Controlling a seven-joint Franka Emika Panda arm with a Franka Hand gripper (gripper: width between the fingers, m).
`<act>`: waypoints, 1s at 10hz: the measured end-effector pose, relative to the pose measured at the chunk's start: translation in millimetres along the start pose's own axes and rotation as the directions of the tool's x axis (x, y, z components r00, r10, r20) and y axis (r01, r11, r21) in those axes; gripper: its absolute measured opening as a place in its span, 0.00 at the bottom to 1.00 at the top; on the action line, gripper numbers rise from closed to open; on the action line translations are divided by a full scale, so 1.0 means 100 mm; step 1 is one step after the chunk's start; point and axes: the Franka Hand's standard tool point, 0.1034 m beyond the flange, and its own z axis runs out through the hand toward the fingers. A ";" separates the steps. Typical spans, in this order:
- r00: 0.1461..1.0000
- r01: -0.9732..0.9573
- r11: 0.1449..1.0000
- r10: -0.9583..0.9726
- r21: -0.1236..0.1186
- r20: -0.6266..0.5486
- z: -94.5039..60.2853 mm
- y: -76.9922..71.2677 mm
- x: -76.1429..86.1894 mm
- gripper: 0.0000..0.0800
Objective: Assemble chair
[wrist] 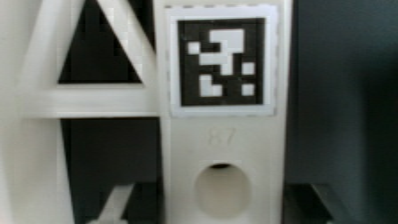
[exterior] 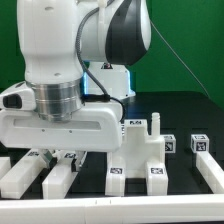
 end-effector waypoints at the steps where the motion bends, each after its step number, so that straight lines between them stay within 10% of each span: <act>1: 1.000 0.000 1.000 0.000 0.000 0.000 0.00 0.00 0.00 0.35; 5: 1.000 0.001 1.000 -0.001 0.000 0.002 -0.01 0.00 0.00 0.35; 10: 1.000 0.015 0.998 -0.016 0.060 0.020 -0.88 -0.07 0.03 0.36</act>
Offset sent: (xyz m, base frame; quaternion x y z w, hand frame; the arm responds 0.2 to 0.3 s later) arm 0.0000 0.0000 0.0000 0.0000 0.0000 0.0000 1.0000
